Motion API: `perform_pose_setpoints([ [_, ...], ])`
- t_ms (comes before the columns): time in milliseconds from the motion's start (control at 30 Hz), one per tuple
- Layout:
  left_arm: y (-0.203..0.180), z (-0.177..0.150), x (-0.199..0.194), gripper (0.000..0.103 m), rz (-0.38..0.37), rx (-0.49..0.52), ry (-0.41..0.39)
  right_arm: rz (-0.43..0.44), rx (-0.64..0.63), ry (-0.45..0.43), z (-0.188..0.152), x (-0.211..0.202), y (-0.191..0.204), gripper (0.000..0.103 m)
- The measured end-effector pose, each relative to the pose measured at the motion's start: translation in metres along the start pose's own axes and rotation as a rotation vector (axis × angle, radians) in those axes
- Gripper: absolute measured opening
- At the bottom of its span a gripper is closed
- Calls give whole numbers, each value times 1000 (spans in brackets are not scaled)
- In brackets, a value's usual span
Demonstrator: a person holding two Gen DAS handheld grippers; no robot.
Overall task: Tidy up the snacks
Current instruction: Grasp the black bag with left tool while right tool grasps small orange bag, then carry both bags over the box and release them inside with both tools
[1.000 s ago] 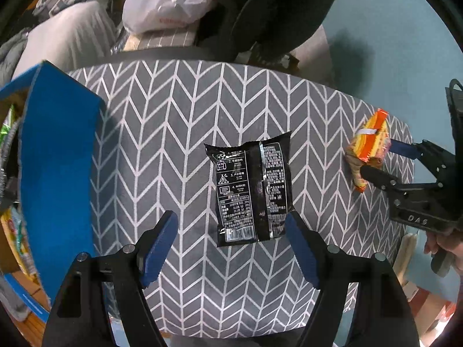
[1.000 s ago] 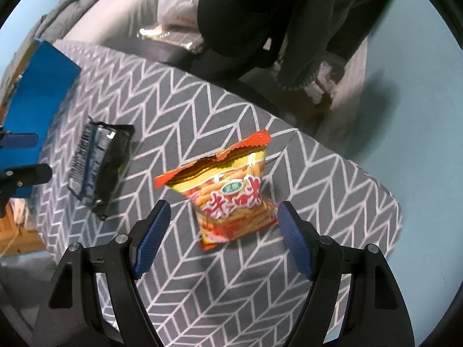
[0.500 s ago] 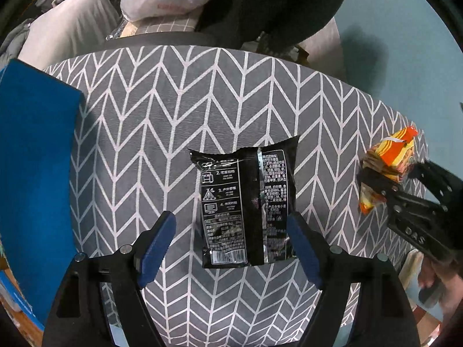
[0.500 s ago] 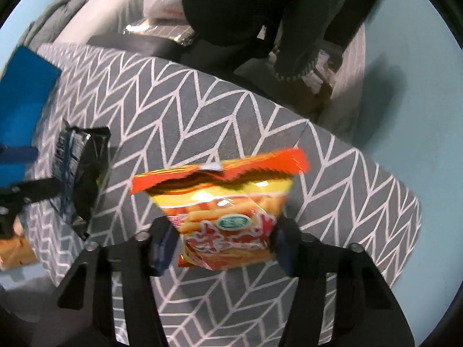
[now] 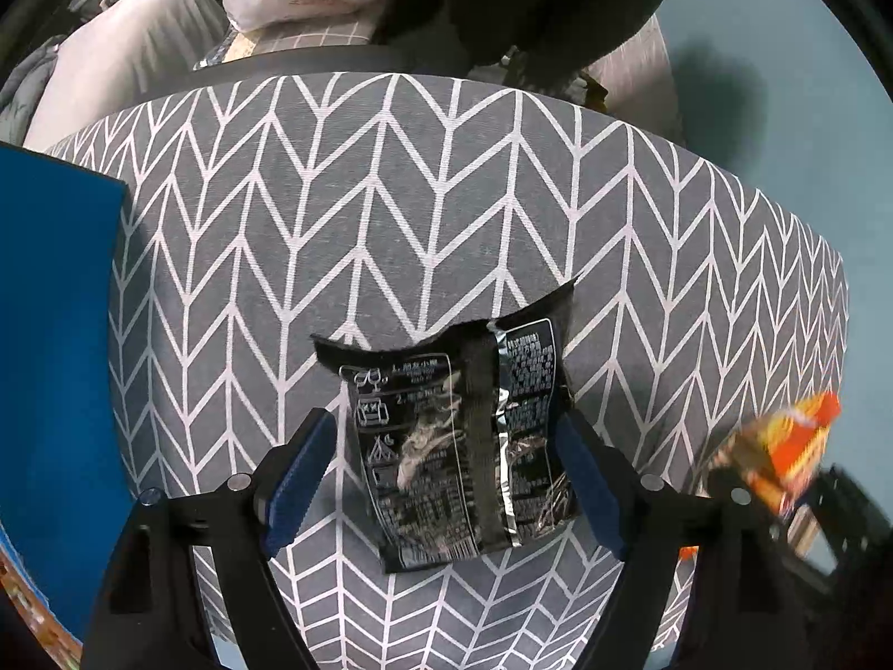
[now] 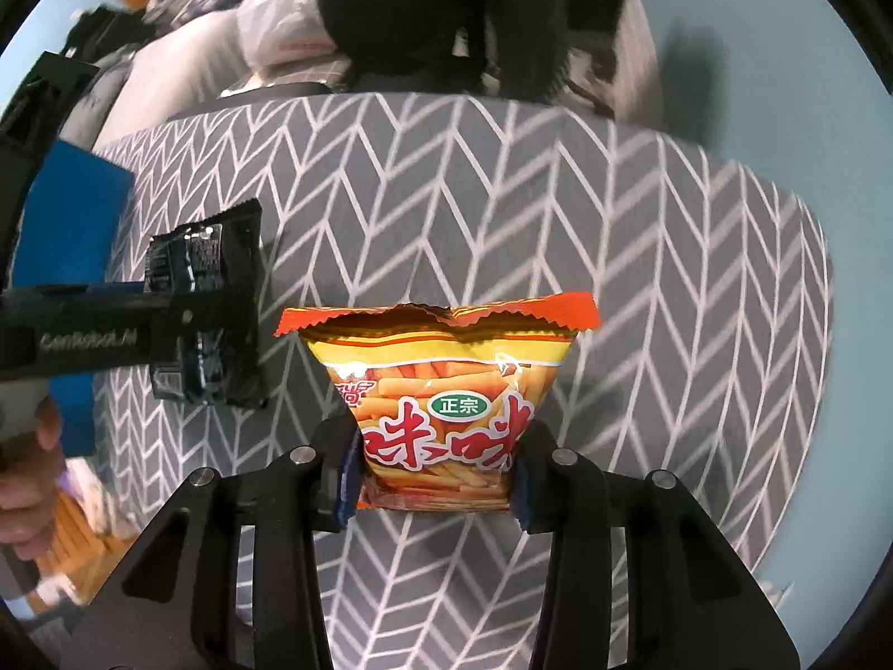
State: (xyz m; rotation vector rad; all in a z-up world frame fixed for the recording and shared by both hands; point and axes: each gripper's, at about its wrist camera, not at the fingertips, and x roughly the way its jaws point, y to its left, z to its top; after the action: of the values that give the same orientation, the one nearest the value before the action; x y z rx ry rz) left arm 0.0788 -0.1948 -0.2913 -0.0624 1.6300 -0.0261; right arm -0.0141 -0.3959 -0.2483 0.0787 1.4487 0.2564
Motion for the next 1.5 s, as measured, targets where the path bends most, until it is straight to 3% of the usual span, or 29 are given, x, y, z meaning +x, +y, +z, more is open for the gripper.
perform_pose_setpoints([
  [300,-1,6,16,88,-50,-61,14,37,86,-22,-18,-13,2,41],
  [367,-3,5,16,76,-60,-46,3,38,94,-27,-19,-15,2,41],
  [500,-14,-1,10,34,-71,23,-13,32,103,-36,-18,-22,5,41],
  [600,-16,-5,6,26,-55,53,-16,26,102,-39,-18,-28,8,41],
  [1000,15,-38,-25,25,-52,63,-24,25,103,-65,-18,-49,23,41],
  [1500,37,-75,-103,25,-27,172,-173,11,92,-127,-16,-91,50,41],
])
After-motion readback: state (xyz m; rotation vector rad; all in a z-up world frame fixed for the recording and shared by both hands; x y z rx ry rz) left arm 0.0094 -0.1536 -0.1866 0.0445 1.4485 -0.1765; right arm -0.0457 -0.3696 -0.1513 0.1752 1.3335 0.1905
